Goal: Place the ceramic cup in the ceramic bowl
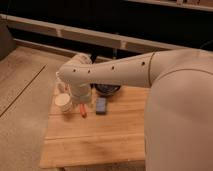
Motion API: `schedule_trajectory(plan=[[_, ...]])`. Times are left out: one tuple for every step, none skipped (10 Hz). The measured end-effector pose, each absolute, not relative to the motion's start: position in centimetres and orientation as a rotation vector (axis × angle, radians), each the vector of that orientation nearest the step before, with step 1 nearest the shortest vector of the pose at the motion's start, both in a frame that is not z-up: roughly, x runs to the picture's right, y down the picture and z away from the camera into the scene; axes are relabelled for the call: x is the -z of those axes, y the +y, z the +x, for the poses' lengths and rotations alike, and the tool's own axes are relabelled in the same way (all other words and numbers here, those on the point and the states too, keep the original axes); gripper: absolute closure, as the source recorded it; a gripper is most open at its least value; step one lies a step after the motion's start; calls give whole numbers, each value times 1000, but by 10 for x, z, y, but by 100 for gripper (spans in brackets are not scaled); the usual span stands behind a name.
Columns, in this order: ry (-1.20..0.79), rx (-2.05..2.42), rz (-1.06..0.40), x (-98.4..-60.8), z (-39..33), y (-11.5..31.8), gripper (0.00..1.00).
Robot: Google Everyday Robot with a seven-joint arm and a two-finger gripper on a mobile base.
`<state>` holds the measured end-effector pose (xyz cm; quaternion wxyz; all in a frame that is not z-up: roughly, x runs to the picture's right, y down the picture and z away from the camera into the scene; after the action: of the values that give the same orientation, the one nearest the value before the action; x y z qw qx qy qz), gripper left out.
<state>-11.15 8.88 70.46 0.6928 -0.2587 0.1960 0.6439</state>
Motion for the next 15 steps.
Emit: schedule_trajectory(plan=[[351,-1437,-568,-704,-117,74,35],[260,-1423,-553,-702,-122,58,35],[113,-1377,-526,-692,-130,35,35],[42,-1350,-510,-685,-133,25,35],[-26,-1323,-492,-678,-136,15,35],[-50,-1311,-488,-675,-138,12,35],[-51,-1307,-488,-674,-140,12,35],[-45,-1303,-487,-674,-140,14,35],[-26,-1301,-487,-678,-136,16,35],[13,-1303,-485,-690,-128,16,35],[30,-1295,-487,-697,-128,15,35],[51,-1283,-492,-707,-129,14,35],[85,-1263,-513,-727,-133,15,35],[97,-1255,-520,-736,-135,15,35],[127,-1241,-549,-753,-140,19,35]])
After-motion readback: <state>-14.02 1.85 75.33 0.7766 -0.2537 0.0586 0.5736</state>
